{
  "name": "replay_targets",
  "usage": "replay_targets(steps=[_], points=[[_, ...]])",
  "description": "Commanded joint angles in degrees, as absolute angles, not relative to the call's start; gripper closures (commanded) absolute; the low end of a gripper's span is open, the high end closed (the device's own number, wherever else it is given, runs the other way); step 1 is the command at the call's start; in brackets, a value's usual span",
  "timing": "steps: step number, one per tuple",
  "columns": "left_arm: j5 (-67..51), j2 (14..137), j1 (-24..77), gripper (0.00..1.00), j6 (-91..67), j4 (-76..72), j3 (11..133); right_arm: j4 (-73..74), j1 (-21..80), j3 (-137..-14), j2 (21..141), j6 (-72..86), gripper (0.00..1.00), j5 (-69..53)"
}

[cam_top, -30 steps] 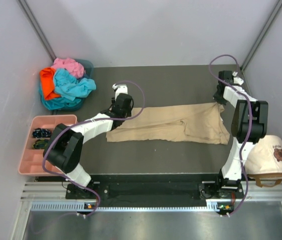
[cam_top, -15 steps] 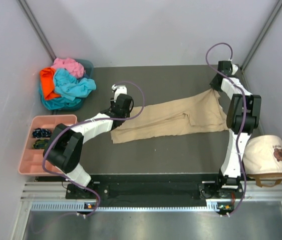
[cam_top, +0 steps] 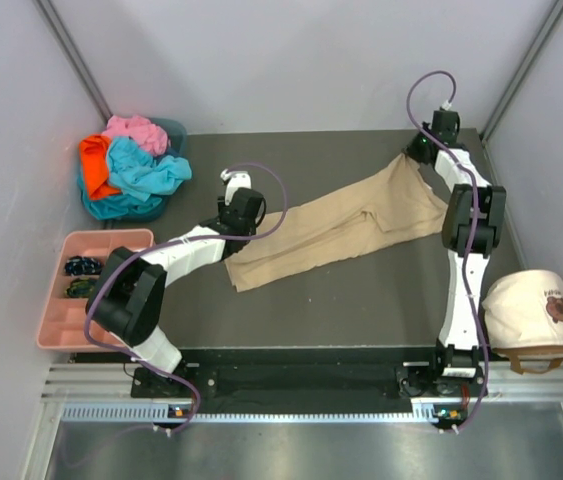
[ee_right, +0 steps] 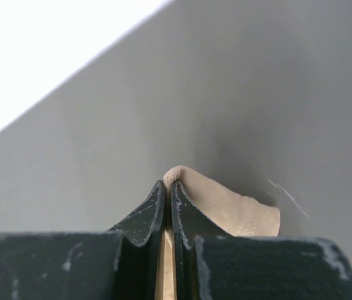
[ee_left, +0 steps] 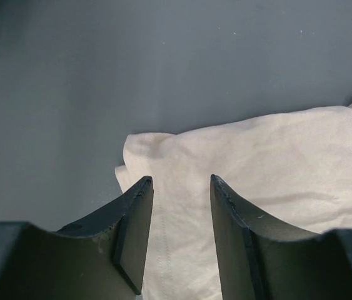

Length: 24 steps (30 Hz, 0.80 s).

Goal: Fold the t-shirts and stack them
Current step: Rotate the tshirt 90 degrees

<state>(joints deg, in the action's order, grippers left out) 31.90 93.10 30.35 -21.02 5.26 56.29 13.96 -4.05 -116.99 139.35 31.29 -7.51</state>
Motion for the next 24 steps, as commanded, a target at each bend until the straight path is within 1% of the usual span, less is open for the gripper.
replay_targets(steps=[1,5,12,13,14,15,17,18,20,24], points=[[34.3,91.6,30.0,0.53,-21.1,6.0,57.0,7.0,-4.0,-125.4,144.0,35.7,1.0,-15.1],[35.4,91.1,29.7,0.53,-21.2,6.3,56.4,4.8,-3.6,-131.6,148.0,38.7,1.0,-17.2],[36.6,90.8,29.2,0.53,-22.0,7.3,55.7,1.3,-3.4,-135.4,150.2,40.0,1.0,-15.2],[36.6,90.7,29.2,0.53,-22.1,7.5,55.5,1.2,-3.5,-135.6,150.3,40.1,0.96,-14.9],[36.7,90.6,29.2,0.53,-22.2,7.6,55.4,1.1,-3.6,-135.8,150.3,40.3,0.7,-14.7],[36.8,90.6,29.2,0.53,-22.3,7.6,55.2,0.5,-3.9,-135.8,150.1,40.4,0.55,-14.6],[37.1,90.4,29.2,0.53,-22.4,7.6,55.0,0.4,-4.5,-134.7,149.7,41.0,0.32,-14.7],[37.2,90.3,29.2,0.53,-22.4,7.7,55.0,-1.7,-4.8,-133.7,148.6,41.3,0.29,-14.2],[38.0,89.7,29.2,0.53,-22.4,7.8,54.8,-3.6,-5.5,-129.4,146.6,41.7,0.19,-13.2],[38.8,89.2,29.0,0.53,-22.5,7.6,54.3,-4.6,-8.2,-122.7,141.8,42.0,0.16,-11.3]])
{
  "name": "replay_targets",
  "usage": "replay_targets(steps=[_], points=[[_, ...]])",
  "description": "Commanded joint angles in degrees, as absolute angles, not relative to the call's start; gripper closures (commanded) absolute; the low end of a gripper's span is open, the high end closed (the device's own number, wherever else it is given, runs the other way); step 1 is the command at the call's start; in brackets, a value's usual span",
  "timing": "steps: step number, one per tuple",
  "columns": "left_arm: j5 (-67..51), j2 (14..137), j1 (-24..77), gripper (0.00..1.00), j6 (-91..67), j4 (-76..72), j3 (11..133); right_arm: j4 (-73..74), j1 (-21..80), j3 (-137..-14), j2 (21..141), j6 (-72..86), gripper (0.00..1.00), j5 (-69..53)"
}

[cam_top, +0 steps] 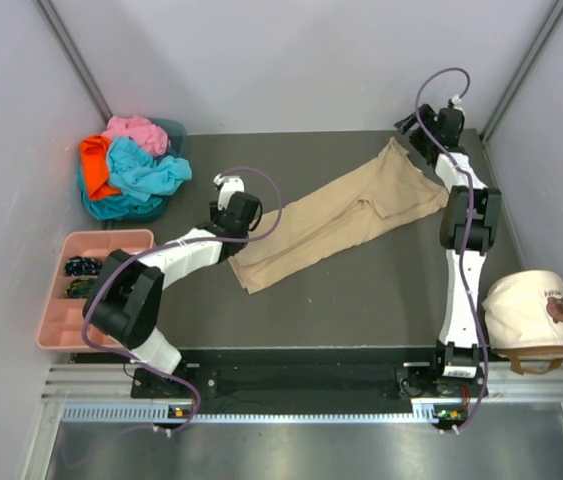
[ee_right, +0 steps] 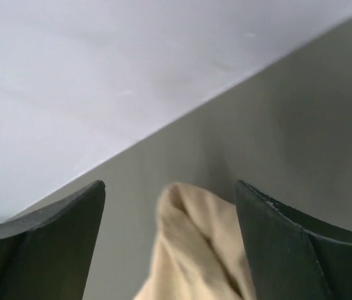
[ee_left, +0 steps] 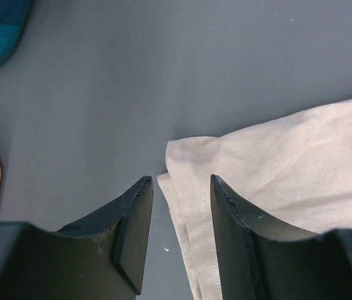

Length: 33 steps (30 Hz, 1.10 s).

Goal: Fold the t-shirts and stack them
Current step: Rotate the tshirt 90 degrees

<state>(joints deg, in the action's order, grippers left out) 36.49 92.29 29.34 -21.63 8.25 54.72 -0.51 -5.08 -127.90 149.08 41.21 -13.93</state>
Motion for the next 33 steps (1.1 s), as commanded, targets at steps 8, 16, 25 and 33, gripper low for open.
replay_targets(steps=[8,16,25,33], points=[[38.4,89.4,28.6,0.52,-23.5,6.3,54.4,-9.8,-9.0,-93.4,120.4,38.8,0.14,-0.8],[38.2,88.0,28.6,0.51,-24.7,6.1,53.4,-3.5,-8.3,-75.7,100.7,41.0,0.14,14.1],[38.6,87.1,28.6,0.22,-26.7,8.1,53.6,14.1,-3.3,-72.2,92.7,44.2,0.02,15.3],[37.9,83.2,28.6,0.01,-28.6,11.0,52.8,17.0,2.5,-66.8,86.6,41.7,0.01,10.6]])
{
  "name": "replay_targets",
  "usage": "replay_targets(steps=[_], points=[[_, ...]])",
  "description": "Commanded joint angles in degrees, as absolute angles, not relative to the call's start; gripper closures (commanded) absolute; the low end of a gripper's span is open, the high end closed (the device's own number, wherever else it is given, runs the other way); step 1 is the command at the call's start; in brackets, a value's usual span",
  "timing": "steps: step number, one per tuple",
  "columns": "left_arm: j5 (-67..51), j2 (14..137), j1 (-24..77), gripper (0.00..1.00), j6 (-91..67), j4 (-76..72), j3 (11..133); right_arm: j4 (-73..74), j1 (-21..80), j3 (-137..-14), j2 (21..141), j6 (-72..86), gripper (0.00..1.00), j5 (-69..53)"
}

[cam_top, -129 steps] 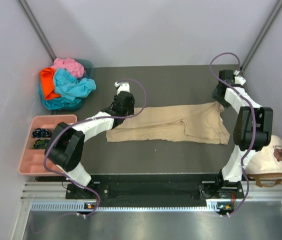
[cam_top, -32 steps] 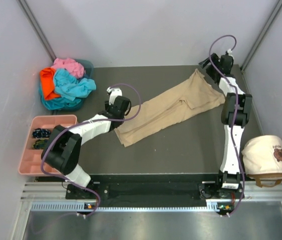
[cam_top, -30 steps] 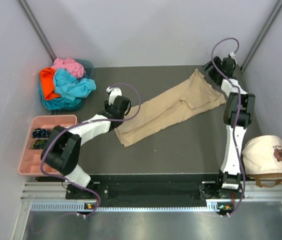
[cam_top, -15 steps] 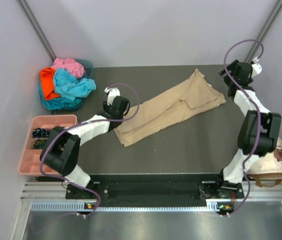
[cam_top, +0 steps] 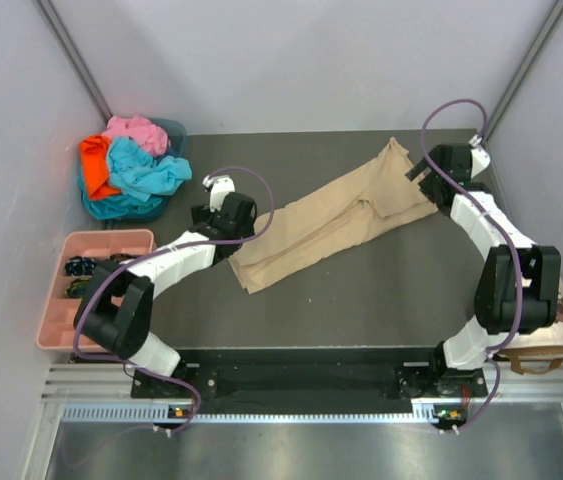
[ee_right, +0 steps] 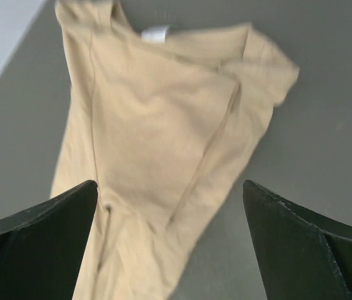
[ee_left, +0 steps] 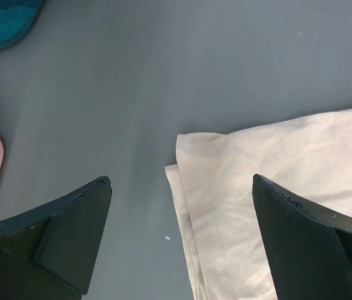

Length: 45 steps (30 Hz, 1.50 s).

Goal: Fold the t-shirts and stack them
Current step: Rotate the tshirt 90 degrees

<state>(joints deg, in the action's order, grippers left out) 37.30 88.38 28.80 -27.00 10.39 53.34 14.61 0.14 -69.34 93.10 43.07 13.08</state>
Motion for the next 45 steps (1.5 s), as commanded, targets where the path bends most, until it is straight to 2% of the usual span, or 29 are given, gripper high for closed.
replay_targets(steps=[1,6,9,13,18,24,27,34,35,40,41,45], points=[[38.1,82.5,28.6,0.01,-28.4,10.8,52.3,17.1,3.2,-65.1,85.7,41.3,0.01,10.5],[40.9,80.8,28.6,0.01,-26.8,11.1,52.6,17.9,3.6,-59.4,80.2,41.3,0.01,10.0],[46.6,80.7,28.3,0.01,-26.2,12.9,55.3,20.9,4.0,-59.9,79.0,40.2,0.01,8.9],[44.2,79.8,28.3,0.01,-25.5,13.6,56.0,23.0,5.4,-58.4,76.9,39.3,0.01,10.5],[43.9,80.8,28.2,0.01,-26.9,10.4,53.0,23.0,11.3,-53.6,75.6,40.7,0.01,16.4],[43.0,86.4,28.0,0.01,-22.7,-1.5,52.6,23.7,12.0,-52.1,77.2,43.2,0.01,17.5],[31.1,92.8,27.9,0.01,-14.6,-12.0,57.5,24.8,12.0,-53.1,76.2,42.1,0.01,18.9],[0.7,113.5,27.9,0.01,-3.3,-10.3,84.1,26.8,12.0,-52.3,70.9,41.8,0.01,22.9],[-3.0,118.9,27.9,0.01,-1.8,-9.5,90.8,27.0,12.0,-52.1,70.6,41.8,0.01,22.9],[-19.5,135.1,27.8,0.04,-2.5,-5.9,114.0,27.8,12.0,-49.7,68.2,43.0,0.01,21.2],[-24.0,139.9,27.8,0.05,-3.9,-5.8,117.0,27.8,12.0,-49.1,67.7,43.2,0.01,21.1],[-30.3,149.1,27.9,0.07,-8.3,-8.3,126.8,28.7,12.0,-47.5,65.4,43.8,0.01,21.7]])
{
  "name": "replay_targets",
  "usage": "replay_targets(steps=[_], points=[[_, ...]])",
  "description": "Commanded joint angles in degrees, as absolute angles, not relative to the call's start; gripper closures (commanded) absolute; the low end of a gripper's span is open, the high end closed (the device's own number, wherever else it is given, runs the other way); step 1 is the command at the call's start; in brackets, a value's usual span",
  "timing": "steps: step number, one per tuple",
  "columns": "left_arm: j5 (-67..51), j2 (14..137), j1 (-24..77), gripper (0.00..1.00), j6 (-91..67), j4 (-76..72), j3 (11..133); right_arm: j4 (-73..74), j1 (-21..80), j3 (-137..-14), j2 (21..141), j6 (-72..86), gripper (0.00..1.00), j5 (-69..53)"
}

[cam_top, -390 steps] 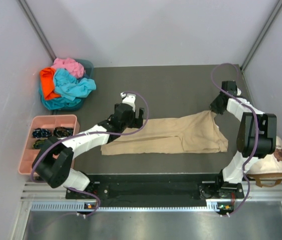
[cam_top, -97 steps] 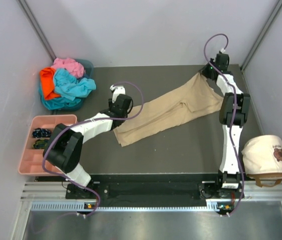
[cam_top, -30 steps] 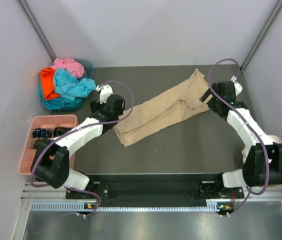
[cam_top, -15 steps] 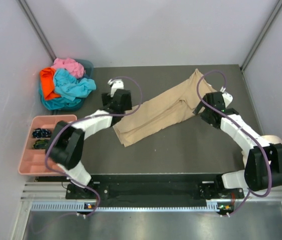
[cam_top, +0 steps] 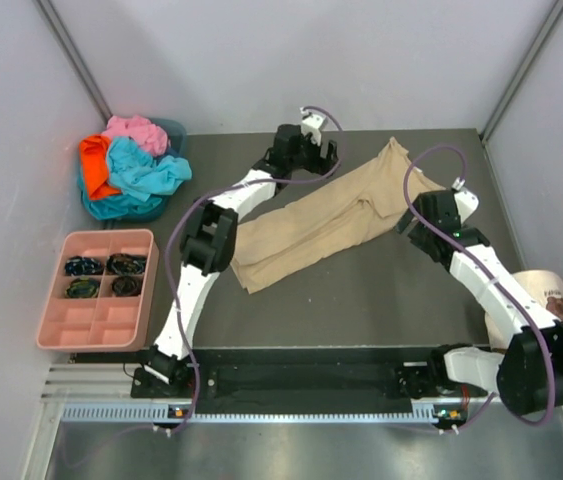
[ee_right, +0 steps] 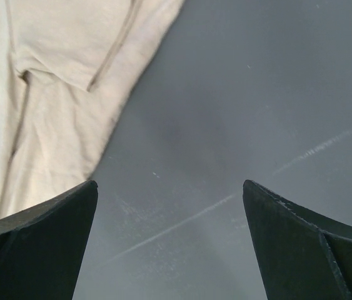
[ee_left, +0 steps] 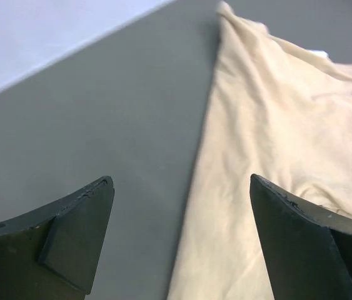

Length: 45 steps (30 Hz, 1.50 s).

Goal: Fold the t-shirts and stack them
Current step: Rotate the tshirt 90 degrees

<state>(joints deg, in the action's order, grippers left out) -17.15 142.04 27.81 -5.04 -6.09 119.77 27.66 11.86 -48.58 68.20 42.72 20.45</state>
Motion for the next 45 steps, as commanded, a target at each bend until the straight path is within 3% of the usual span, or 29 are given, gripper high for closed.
replay_targets(steps=[1,8,12,16,27,38,45], points=[[-31.1,150.4,27.8,0.07,-9.4,-9.3,128.7,29.1,12.0,-47.5,64.7,43.6,0.01,21.8],[-33.0,157.6,27.9,0.05,-20.9,-22.3,131.6,29.7,12.0,-46.8,62.5,43.3,0.01,20.6],[-33.0,157.2,27.7,0.05,-19.5,-17.9,131.7,29.0,12.0,-46.5,62.6,43.3,0.01,20.4],[-26.3,149.3,25.3,0.05,-15.1,-15.4,121.7,28.2,12.0,-47.5,64.9,43.4,0.01,20.0],[-24.5,133.1,10.6,0.06,-15.9,-13.6,97.2,24.9,12.0,-51.0,70.8,41.5,0.01,20.9],[-24.1,129.6,9.8,0.07,-12.8,-9.8,93.0,16.3,0.3,-56.3,88.0,46.2,0.01,11.1],[-23.5,127.6,9.3,0.09,-10.6,-8.6,89.1,16.1,-1.2,-59.2,89.7,46.8,0.01,10.3]])
